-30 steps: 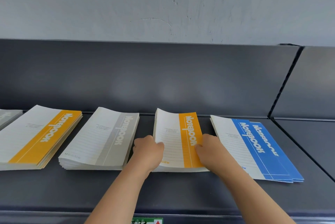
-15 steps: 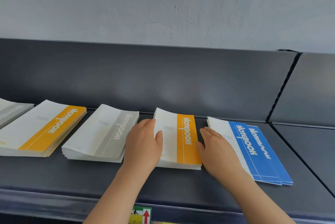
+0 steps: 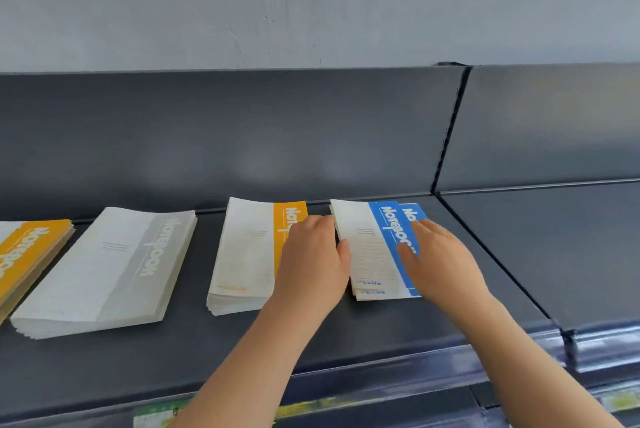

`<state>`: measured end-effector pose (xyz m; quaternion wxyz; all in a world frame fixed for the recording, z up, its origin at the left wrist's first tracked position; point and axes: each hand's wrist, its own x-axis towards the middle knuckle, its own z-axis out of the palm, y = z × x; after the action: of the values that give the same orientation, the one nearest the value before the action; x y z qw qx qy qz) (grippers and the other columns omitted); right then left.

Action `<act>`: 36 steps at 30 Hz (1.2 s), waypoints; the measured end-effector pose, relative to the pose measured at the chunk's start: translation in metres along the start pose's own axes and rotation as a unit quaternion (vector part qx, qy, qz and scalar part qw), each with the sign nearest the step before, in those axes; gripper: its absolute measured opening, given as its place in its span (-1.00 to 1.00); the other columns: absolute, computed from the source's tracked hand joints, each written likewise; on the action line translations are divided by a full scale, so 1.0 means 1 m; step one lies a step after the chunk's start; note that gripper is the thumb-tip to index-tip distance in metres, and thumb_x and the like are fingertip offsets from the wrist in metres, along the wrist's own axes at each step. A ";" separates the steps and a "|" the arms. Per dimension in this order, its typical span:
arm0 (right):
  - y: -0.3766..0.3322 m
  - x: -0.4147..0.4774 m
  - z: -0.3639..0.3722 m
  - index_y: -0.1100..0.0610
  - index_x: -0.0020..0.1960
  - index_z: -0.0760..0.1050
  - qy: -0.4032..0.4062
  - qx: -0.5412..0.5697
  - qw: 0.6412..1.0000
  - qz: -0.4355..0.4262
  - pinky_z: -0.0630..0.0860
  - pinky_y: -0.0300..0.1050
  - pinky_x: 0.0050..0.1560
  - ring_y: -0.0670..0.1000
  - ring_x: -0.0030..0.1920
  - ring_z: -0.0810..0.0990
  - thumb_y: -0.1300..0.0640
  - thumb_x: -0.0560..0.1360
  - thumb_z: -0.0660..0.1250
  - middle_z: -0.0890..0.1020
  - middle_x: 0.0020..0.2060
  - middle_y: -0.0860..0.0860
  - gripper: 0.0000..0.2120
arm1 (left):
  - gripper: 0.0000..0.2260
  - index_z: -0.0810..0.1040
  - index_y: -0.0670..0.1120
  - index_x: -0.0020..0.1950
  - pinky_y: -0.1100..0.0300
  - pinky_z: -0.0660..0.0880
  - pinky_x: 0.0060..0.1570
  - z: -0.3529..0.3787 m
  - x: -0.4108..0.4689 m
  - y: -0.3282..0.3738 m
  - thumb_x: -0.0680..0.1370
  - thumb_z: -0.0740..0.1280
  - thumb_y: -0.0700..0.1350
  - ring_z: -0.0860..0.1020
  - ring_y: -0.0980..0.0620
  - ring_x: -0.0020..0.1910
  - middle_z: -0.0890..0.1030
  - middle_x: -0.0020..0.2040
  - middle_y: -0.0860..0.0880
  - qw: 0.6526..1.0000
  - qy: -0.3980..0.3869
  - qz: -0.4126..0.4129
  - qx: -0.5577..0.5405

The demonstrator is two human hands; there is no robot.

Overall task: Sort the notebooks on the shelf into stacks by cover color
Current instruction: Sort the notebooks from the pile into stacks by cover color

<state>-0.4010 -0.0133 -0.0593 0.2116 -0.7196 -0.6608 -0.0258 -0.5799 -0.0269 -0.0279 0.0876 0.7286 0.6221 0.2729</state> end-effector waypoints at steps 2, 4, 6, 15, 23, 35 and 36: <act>0.015 0.006 -0.002 0.15 -0.12 0.34 -0.004 0.002 1.000 0.006 0.29 -0.15 -0.20 0.04 -0.15 0.45 0.00 0.56 0.15 0.46 -0.18 0.00 -0.78 | -0.70 0.40 -0.09 0.30 0.20 0.41 0.12 0.015 0.008 0.009 0.62 0.19 0.00 0.41 0.02 0.23 0.47 0.25 -0.03 1.000 -0.026 -0.011 0.011; 0.026 0.013 -0.002 0.14 -0.08 0.35 -0.025 0.007 1.000 0.018 0.30 -0.15 -0.20 0.04 -0.15 0.44 -0.04 0.55 0.17 0.44 -0.17 0.00 -0.76 | -0.69 0.38 -0.10 0.29 0.20 0.48 0.04 0.032 0.018 0.015 0.60 0.22 0.01 0.48 0.01 0.17 0.49 0.21 -0.05 0.997 -0.057 -0.053 0.013; 0.035 0.021 -0.001 0.15 0.02 0.37 -0.068 0.034 0.997 0.031 0.35 -0.13 -0.18 0.04 -0.13 0.45 -0.08 0.55 0.19 0.45 -0.09 0.02 -0.72 | -0.67 0.34 -0.12 0.30 0.19 0.53 -0.01 0.045 0.027 0.020 0.60 0.24 0.00 0.52 -0.03 0.15 0.50 0.23 -0.08 0.988 -0.098 -0.116 -0.005; 0.054 0.020 0.008 0.11 0.10 0.40 -0.114 0.188 0.975 0.028 0.27 -0.37 -0.15 -0.07 -0.04 0.43 0.00 0.54 0.27 0.42 0.11 -0.04 -0.77 | -0.93 0.36 -0.09 0.03 0.30 0.38 -0.39 0.060 0.049 0.041 0.63 0.20 -0.10 0.48 0.07 -0.23 0.52 0.07 -0.06 0.931 -0.079 -0.275 -0.228; 0.067 0.023 0.003 0.09 0.28 0.35 -0.134 0.336 0.929 0.071 0.36 -0.26 0.04 -0.11 0.06 0.43 0.06 0.54 0.29 0.44 0.18 -0.08 -0.65 | -0.85 0.47 -0.04 0.16 0.07 0.58 -0.12 0.066 0.048 0.048 0.62 0.19 -0.17 0.60 -0.02 -0.09 0.60 0.06 -0.04 0.892 -0.109 -0.296 -0.323; 0.059 0.037 -0.035 -0.07 0.12 0.39 -0.040 0.558 0.829 -0.015 0.53 -0.17 0.05 -0.15 0.04 0.60 0.32 0.53 0.23 0.61 0.00 -0.18 -0.68 | -0.62 0.14 0.25 0.25 0.25 0.42 0.01 0.037 0.029 0.068 0.62 0.18 -0.16 0.44 0.19 0.14 0.46 0.23 0.19 0.917 -0.028 -0.077 -0.390; 0.059 0.032 -0.030 -0.06 0.12 0.39 -0.053 0.560 0.827 -0.009 0.52 -0.17 0.04 -0.14 0.05 0.59 0.33 0.54 0.21 0.61 0.00 -0.17 -0.68 | -0.60 0.11 0.26 0.27 0.31 0.40 -0.04 0.042 0.025 0.068 0.62 0.18 -0.16 0.42 0.22 0.13 0.44 0.24 0.20 0.919 -0.040 -0.075 -0.386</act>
<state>-0.3331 0.0042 -0.0381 0.5428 -0.4715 -0.5787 0.3849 -0.4978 -0.0085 -0.0242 0.4072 0.5999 0.5173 0.4546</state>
